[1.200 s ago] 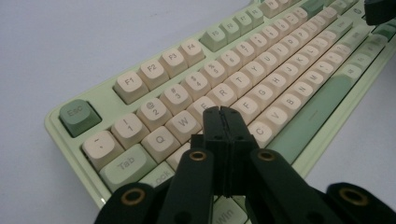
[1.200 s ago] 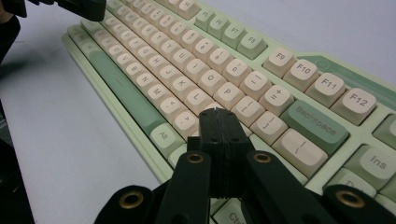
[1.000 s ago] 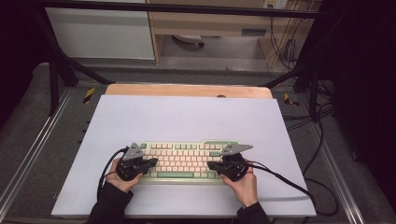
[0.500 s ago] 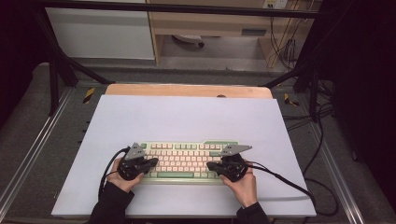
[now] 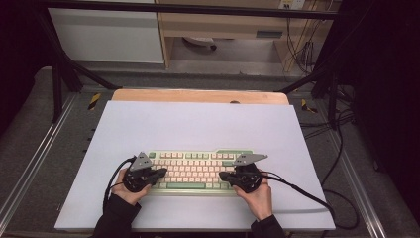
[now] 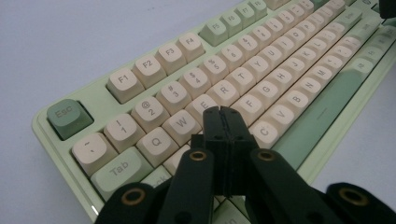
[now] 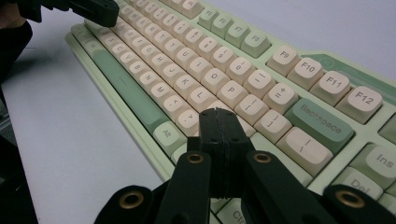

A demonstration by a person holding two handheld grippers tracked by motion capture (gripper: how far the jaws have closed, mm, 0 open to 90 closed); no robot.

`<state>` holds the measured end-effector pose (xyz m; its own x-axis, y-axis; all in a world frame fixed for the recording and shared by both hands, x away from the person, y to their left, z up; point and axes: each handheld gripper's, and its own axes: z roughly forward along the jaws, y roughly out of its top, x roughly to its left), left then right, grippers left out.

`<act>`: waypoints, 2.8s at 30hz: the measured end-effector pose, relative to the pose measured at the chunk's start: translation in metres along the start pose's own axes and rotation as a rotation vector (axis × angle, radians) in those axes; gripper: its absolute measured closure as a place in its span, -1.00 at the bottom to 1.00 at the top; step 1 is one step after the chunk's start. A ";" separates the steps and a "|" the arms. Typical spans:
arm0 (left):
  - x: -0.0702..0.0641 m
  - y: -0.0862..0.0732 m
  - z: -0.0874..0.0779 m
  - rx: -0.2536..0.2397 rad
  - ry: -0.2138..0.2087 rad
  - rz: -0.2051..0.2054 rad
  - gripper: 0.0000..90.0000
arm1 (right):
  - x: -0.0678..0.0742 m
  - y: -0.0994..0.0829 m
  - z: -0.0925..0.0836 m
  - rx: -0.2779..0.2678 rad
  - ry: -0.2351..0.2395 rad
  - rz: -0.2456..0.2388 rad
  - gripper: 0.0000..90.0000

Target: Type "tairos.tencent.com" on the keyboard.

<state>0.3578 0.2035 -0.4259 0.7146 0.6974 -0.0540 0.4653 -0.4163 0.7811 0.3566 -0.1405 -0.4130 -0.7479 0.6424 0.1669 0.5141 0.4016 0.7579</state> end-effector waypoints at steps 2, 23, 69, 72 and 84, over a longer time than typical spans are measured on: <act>0.000 0.000 -0.001 0.000 -0.002 -0.002 1.00 | 0.000 0.000 0.000 -0.001 0.000 -0.002 1.00; 0.003 -0.004 -0.011 -0.015 -0.015 -0.015 0.99 | 0.006 0.006 0.011 -0.015 0.039 0.000 1.00; 0.001 -0.002 -0.012 -0.017 -0.023 -0.010 0.99 | 0.009 0.007 0.019 0.003 0.024 -0.041 1.00; 0.000 -0.002 -0.012 -0.019 -0.023 -0.008 0.99 | 0.006 0.006 0.016 -0.004 0.022 -0.041 1.00; -0.007 0.006 -0.006 -0.018 -0.027 0.008 0.99 | -0.002 0.003 0.008 -0.013 0.024 -0.028 1.00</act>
<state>0.3527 0.2000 -0.4166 0.7323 0.6780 -0.0638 0.4499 -0.4114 0.7927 0.3629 -0.1354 -0.4156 -0.7720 0.6151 0.1602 0.4873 0.4107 0.7706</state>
